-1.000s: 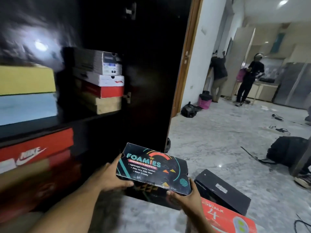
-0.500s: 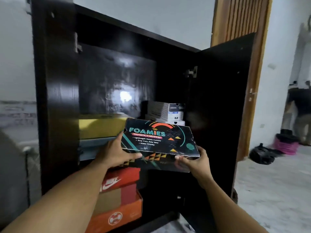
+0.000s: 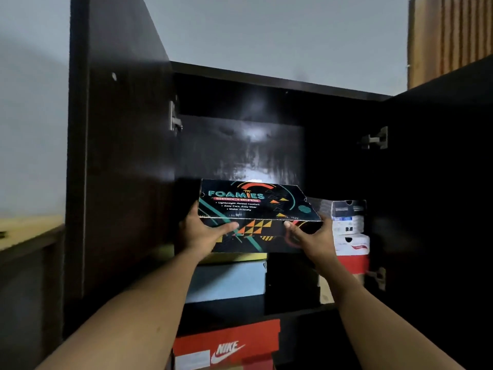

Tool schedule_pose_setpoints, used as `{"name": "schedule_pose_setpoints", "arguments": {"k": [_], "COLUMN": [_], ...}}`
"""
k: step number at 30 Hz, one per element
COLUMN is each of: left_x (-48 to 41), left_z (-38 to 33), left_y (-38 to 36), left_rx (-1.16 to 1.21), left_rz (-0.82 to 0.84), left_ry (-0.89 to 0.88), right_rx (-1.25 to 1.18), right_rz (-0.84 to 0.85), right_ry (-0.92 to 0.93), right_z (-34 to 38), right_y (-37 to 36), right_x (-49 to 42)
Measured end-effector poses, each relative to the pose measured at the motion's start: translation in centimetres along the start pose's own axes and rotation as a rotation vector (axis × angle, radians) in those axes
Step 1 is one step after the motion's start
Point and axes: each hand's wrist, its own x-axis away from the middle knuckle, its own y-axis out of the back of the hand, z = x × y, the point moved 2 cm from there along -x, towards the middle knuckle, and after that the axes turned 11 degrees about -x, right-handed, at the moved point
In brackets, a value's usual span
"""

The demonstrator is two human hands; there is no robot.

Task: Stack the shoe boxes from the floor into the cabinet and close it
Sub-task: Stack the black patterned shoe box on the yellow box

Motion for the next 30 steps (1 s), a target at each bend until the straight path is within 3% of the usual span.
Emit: {"name": "schedule_pose_setpoints", "arguments": {"k": [7,11,15,22,30], "left_x": [-3.1,-3.7,-3.7,-4.3,-6.0], "left_z": [1.6,2.7,2.9,5.8,9.0], "left_y": [-1.1,-2.8,-4.2,-6.1,-7.0], "left_rx": [-0.102,-0.162,-0.383,-0.753,-0.828], "left_rz": [-0.206,-0.309,-0.409,-0.198,-0.04], "left_ry": [0.063,-0.024,-0.092,-0.118,-0.129], "right_rx": [0.124,0.118,0.17,0.37,0.498], "right_rz": [0.017,-0.056,-0.119,0.022,0.283], "right_ry": [0.09,0.102,0.183,0.213,0.09], "right_z": [-6.5,-6.4,-7.6,-8.3,-10.8], "right_y": [-3.1,-5.2,-6.5,-8.2,-9.0], "right_x": [-7.3,-7.1,-7.2,-8.1,-10.9]}}
